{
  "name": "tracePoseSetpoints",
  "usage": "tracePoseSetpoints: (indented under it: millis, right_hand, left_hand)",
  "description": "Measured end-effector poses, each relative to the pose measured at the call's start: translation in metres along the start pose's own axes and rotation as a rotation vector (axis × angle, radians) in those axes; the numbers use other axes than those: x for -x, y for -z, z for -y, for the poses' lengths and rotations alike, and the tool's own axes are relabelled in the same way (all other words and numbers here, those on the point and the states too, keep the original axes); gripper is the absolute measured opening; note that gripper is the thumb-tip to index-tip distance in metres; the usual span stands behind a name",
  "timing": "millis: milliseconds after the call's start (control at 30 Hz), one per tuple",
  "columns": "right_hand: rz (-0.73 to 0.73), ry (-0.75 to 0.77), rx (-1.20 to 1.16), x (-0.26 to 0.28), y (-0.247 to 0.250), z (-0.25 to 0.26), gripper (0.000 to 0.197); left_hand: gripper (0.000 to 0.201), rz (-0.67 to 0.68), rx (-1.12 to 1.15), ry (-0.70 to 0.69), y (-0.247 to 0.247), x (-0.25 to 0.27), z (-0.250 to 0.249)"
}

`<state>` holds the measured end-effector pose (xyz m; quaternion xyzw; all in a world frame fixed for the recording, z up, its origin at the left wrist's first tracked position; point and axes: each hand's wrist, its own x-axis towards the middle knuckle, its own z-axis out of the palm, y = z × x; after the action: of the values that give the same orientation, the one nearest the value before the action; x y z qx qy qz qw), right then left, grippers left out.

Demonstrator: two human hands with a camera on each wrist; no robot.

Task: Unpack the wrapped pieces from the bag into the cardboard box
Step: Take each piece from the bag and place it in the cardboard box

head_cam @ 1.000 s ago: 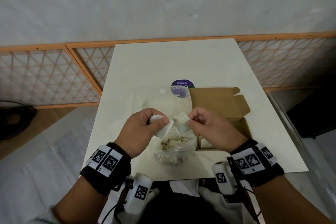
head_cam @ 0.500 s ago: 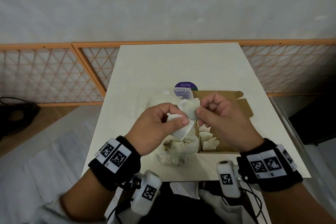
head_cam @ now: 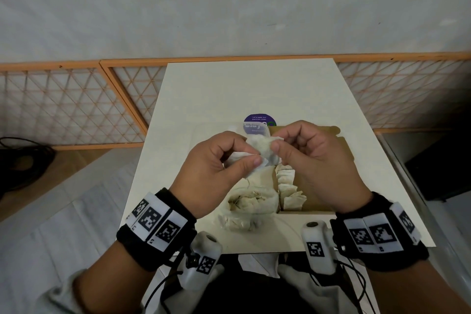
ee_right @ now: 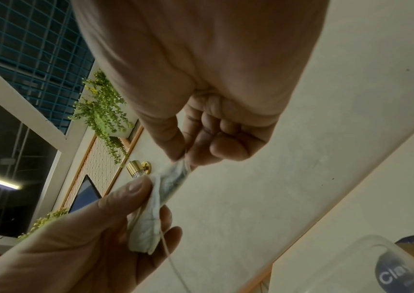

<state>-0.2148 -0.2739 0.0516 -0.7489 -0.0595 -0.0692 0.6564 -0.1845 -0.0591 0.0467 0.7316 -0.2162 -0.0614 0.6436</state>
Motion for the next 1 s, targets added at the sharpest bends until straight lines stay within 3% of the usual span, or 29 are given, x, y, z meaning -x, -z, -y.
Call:
tracePoseSetpoints:
  millis: [233,467,567,700,767,867,1000]
  right_hand:
    - [-0.01,-0.012,0.0,0.0,-0.002,-0.003,0.008]
    - [0.091,-0.081,-0.002,-0.003,-0.009,-0.008,0.008]
    - [0.15,-0.214,0.257,-0.01,-0.007,-0.037,0.007]
    - [0.372,-0.338,0.767,-0.01,-0.017,-0.081,0.014]
    - [0.432,-0.342,0.864,-0.009,-0.026,-0.098,0.015]
    - [0.52,-0.322,0.975,-0.009,-0.043,-0.115,0.032]
    - [0.447,-0.316,1.206,-0.007,-0.059,-0.124,0.04]
  left_hand:
    - [0.018,0.028,0.233,0.076,-0.005,-0.001,-0.001]
    - [0.009,-0.129,0.203,0.055,-0.002,-0.011,0.0]
    - [0.011,-0.165,0.216,0.061,0.008,-0.01,0.004]
    - [0.018,-0.175,0.275,0.085,0.017,-0.005,0.009]
    - [0.021,-0.194,0.286,0.103,0.02,-0.002,0.012]
    - [0.02,-0.206,0.247,0.125,0.022,0.003,0.017]
    - [0.016,-0.206,0.217,0.153,0.023,0.009,0.023]
